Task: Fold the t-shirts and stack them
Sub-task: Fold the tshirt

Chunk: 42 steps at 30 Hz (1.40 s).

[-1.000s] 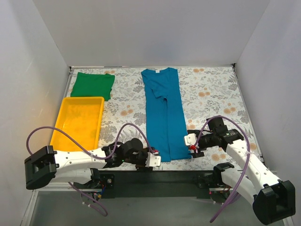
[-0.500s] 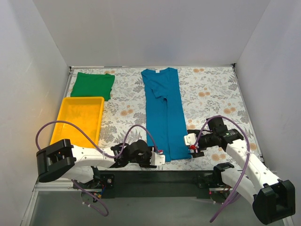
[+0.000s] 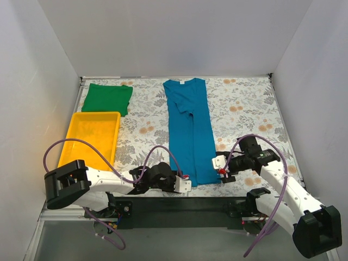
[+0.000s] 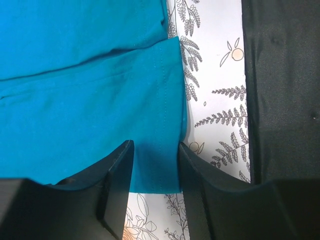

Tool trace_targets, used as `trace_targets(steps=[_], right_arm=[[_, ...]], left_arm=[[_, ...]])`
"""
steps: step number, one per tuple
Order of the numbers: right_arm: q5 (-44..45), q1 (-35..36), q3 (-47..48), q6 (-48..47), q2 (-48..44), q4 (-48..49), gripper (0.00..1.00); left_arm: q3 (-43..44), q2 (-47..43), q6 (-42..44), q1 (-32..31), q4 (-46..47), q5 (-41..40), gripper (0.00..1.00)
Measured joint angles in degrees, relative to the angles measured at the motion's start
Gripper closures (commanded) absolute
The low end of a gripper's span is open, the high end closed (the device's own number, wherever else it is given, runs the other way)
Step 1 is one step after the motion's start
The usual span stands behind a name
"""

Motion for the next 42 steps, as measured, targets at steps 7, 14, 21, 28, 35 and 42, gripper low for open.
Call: trace_targets(steps=[7, 14, 21, 28, 35, 42], right_arm=[[1.53, 5.27, -1.92, -0.26, 1.92, 0.98, 0.24], [7.19, 13.03, -4.22, 1.55, 3.32, 4.81, 0.27], [12.13, 16.22, -6.03, 3.43, 4.35, 8.83, 0.32], [14.25, 16.74, -6.45, 3.78, 4.52, 10.36, 0.43], [15.17, 17.25, -7.1, 4.17, 5.25, 11.63, 0.55], [15.65, 17.42, -7.43, 4.42, 5.95, 12.87, 0.83]], left_arm=[[-0.52, 0.35, 0.46, -0.02, 1.4, -0.07, 0.66], [-0.76, 1.01, 0.79, -0.02, 2.86, -0.39, 0.68], [-1.31, 1.11, 0.85, -0.02, 3.91, -0.87, 0.71], [-1.81, 1.11, 0.87, -0.02, 4.83, -0.79, 0.73], [-1.88, 1.73, 1.09, -0.11, 5.62, -0.46, 0.78], [-1.95, 1.99, 1.07, -0.22, 5.99, -0.39, 0.85]])
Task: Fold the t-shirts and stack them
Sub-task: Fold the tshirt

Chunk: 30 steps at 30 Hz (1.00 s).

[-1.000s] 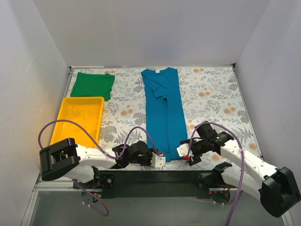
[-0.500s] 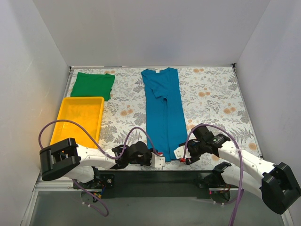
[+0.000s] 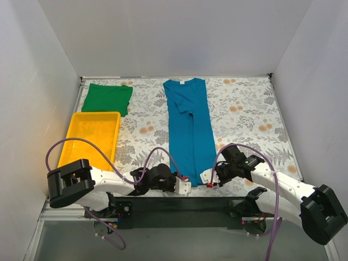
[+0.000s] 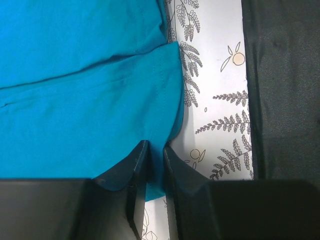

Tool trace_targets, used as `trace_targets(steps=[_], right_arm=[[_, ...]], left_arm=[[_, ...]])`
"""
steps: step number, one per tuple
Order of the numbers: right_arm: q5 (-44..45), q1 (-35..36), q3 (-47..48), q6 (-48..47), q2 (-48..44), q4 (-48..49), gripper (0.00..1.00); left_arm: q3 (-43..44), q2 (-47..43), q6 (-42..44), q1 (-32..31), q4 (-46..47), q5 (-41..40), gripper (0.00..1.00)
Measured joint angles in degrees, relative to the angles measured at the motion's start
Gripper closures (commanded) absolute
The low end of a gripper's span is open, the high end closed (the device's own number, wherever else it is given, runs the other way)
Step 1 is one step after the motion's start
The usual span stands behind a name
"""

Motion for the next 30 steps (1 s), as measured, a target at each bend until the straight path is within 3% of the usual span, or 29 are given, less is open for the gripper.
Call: trace_targets(steps=[2, 3, 4, 6, 18, 30], right_arm=[[0.07, 0.0, 0.0, 0.13, 0.2, 0.2, 0.85], [0.09, 0.0, 0.0, 0.13, 0.22, 0.22, 0.89], [0.11, 0.0, 0.0, 0.09, 0.22, 0.24, 0.91], [0.13, 0.0, 0.0, 0.02, 0.22, 0.26, 0.98], [-1.44, -0.07, 2.58, 1.05, 0.24, -1.75, 0.99], [-4.22, -7.37, 15.39, 1.66, 6.97, -2.97, 0.99]], left_arm=[[-0.07, 0.02, 0.0, -0.07, 0.04, 0.0, 0.89], [-0.11, 0.07, -0.02, -0.07, 0.09, 0.0, 0.99], [-0.15, 0.09, -0.11, -0.07, 0.09, 0.0, 1.0], [-0.33, 0.09, 0.24, -0.07, 0.26, 0.0, 1.0], [-1.09, -2.29, 0.22, 1.09, -1.95, 2.19, 1.0], [2.82, -4.13, 2.78, 13.35, -5.29, 8.2, 1.0]])
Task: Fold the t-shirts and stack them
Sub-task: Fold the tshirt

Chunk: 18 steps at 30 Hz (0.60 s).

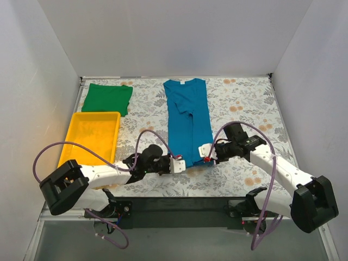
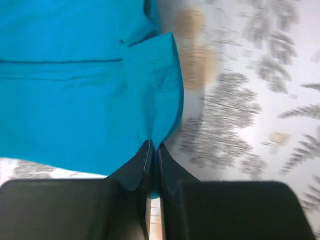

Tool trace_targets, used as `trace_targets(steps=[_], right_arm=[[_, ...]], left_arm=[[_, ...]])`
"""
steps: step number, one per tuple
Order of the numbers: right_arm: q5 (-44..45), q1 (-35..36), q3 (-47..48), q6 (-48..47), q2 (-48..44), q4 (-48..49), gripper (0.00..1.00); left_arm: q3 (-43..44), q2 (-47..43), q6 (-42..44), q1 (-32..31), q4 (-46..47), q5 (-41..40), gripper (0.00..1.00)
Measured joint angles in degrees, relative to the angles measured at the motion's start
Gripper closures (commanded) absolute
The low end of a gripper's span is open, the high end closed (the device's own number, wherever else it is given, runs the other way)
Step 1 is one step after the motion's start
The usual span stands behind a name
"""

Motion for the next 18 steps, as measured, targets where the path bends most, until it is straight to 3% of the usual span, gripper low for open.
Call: trace_targets(steps=[10, 18], right_arm=[[-1.33, -8.02, 11.72, 0.04, 12.68, 0.39, 0.99], [-1.75, -9.42, 21.27, 2.08, 22.84, 2.19, 0.99]], left_arm=[[12.63, 11.76, 1.97, 12.66, 2.86, 6.25, 1.0], [22.23, 19.37, 2.08, 18.71, 3.04, 10.23, 1.0]])
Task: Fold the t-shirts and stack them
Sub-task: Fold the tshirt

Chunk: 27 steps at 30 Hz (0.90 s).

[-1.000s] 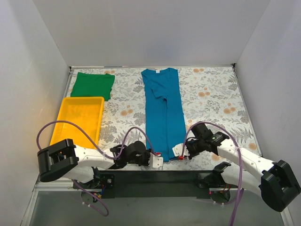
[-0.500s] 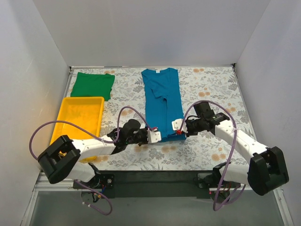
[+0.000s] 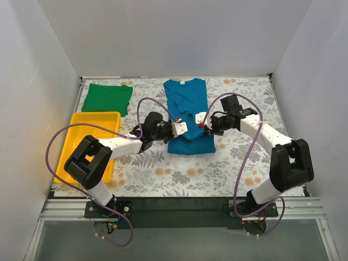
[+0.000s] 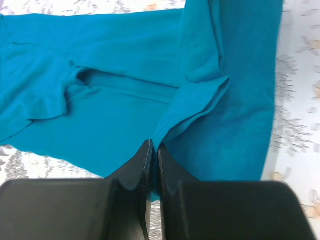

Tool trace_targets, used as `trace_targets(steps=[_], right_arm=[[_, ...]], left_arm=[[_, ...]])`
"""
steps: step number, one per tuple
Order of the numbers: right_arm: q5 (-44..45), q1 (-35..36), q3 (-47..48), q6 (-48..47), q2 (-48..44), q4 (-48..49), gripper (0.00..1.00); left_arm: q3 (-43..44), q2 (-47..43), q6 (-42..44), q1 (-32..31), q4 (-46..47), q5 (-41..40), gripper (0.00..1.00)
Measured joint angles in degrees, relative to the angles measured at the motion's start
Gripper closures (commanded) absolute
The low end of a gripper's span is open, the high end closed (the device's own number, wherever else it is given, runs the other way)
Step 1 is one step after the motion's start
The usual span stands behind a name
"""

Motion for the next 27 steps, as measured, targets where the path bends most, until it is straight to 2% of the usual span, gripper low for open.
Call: trace_targets(steps=[10, 21, 27], right_arm=[[1.88, -0.98, 10.14, 4.59, 10.38, 2.99, 0.99], [6.64, -1.4, 15.98, 10.29, 17.51, 7.21, 0.99], [9.2, -1.6, 19.1, 13.05, 21.24, 9.62, 0.99]], left_arm=[[7.13, 6.88, -0.31, 5.09, -0.13, 1.4, 1.0], [17.77, 16.33, -1.79, 6.8, -0.52, 0.28, 1.0], [20.63, 19.91, -2.6, 7.63, -0.59, -0.63, 1.0]])
